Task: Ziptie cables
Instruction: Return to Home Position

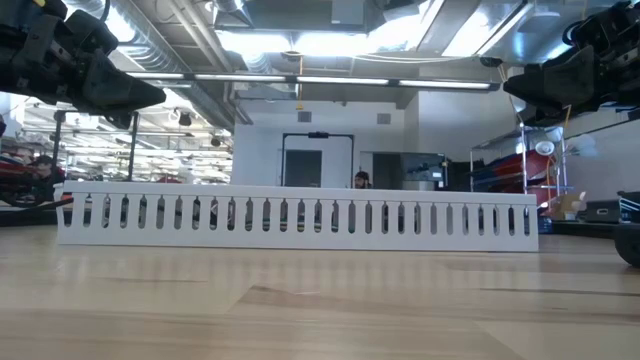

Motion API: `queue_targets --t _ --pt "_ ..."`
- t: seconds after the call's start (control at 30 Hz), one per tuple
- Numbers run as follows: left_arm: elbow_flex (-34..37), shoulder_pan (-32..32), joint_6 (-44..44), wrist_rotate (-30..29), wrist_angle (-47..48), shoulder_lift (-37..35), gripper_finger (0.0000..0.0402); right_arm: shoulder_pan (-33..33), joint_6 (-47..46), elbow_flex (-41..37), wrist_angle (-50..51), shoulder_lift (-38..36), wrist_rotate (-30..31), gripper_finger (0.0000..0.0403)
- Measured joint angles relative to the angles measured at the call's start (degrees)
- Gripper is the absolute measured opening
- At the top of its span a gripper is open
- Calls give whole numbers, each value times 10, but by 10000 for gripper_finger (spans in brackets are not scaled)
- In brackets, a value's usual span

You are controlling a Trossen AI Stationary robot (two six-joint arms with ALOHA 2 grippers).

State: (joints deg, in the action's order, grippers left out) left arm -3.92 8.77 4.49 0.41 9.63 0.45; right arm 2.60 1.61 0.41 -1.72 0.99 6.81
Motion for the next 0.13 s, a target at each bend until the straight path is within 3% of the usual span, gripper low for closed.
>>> queue_targets --t 0.13 --pt "0 0 0 0 0 0 15 0 0 0 0 0 0 44"
